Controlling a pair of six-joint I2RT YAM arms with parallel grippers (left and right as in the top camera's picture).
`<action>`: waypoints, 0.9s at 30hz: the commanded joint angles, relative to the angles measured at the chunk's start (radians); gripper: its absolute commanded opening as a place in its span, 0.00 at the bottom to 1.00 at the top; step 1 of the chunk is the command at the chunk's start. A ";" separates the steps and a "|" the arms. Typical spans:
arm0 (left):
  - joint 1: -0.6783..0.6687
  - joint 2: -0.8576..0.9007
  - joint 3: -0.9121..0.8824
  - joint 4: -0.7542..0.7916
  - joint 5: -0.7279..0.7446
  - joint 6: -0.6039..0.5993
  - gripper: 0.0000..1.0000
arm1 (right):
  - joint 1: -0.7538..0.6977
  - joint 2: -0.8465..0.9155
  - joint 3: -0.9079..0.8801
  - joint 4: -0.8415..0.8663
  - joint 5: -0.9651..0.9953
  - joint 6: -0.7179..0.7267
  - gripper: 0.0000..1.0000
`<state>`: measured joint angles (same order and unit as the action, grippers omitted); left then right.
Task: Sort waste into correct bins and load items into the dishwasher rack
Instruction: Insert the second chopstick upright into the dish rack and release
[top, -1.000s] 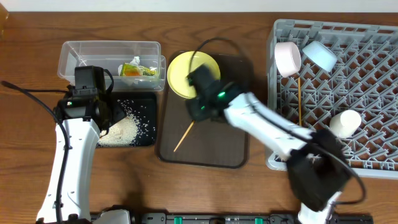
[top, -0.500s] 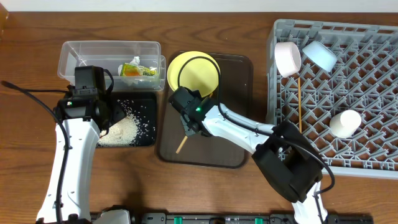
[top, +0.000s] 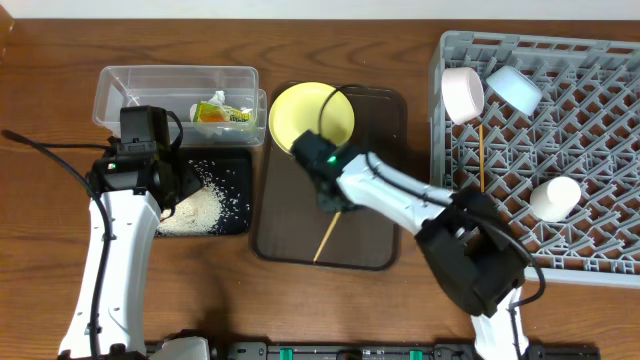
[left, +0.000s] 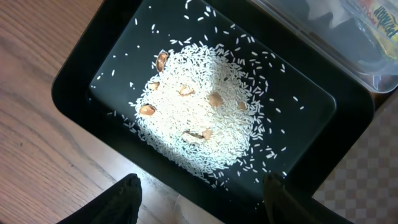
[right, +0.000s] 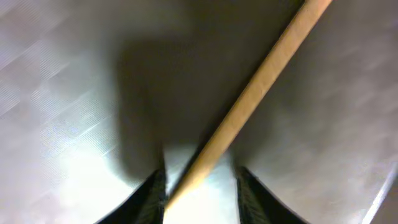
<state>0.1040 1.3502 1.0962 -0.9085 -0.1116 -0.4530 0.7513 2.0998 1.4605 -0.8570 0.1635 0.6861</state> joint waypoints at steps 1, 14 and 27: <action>0.004 -0.005 0.007 0.001 -0.012 -0.016 0.65 | -0.064 0.039 -0.018 -0.020 -0.051 0.023 0.22; 0.004 -0.005 0.007 0.000 -0.012 -0.016 0.65 | -0.168 0.034 -0.016 -0.026 -0.164 -0.021 0.01; 0.004 -0.005 0.007 0.000 -0.012 -0.016 0.65 | -0.366 -0.351 -0.014 -0.065 -0.277 -0.375 0.01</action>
<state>0.1040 1.3502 1.0962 -0.9085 -0.1116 -0.4530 0.4389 1.8900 1.4364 -0.9104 -0.0925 0.4377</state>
